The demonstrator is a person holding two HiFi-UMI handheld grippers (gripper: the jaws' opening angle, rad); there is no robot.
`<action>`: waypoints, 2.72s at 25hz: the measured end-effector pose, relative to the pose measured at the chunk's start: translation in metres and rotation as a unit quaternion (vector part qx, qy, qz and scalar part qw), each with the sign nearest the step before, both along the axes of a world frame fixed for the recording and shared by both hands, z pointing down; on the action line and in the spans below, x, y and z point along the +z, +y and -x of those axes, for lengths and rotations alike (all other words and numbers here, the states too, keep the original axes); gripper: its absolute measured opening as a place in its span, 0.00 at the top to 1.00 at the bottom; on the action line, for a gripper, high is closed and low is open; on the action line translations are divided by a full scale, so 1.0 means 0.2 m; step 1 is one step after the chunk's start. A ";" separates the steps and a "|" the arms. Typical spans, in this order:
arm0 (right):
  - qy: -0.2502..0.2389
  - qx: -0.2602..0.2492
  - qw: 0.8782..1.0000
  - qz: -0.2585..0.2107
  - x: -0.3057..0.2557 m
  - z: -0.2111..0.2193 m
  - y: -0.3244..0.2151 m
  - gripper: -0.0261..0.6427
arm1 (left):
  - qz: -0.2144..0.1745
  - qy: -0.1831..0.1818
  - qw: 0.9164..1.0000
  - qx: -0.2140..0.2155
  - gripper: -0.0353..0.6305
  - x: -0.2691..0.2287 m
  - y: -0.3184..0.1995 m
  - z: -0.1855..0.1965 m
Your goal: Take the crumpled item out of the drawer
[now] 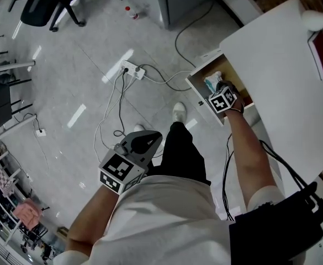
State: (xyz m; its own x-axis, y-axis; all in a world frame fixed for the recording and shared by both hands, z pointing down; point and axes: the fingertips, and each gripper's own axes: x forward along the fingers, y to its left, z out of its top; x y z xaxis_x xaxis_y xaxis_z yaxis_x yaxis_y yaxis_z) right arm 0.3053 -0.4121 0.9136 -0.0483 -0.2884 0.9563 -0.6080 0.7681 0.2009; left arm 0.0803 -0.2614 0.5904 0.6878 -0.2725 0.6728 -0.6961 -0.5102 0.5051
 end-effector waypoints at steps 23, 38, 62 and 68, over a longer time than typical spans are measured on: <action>-0.083 0.114 0.988 -0.070 -1.15 0.46 0.73 0.92 | -0.125 0.042 0.990 0.043 0.91 -0.65 0.56 0.55; -0.160 0.119 0.976 -0.083 -1.76 1.05 1.58 0.92 | -0.160 0.054 0.985 0.031 0.91 -0.88 1.18 1.06; -0.224 0.089 0.966 -0.091 -2.15 1.68 2.36 0.92 | -0.160 0.056 0.985 0.028 0.91 -0.82 1.63 1.45; -0.231 0.088 0.965 -0.091 -2.18 1.75 2.40 0.92 | -0.165 0.057 0.984 0.025 0.91 -0.84 1.66 1.51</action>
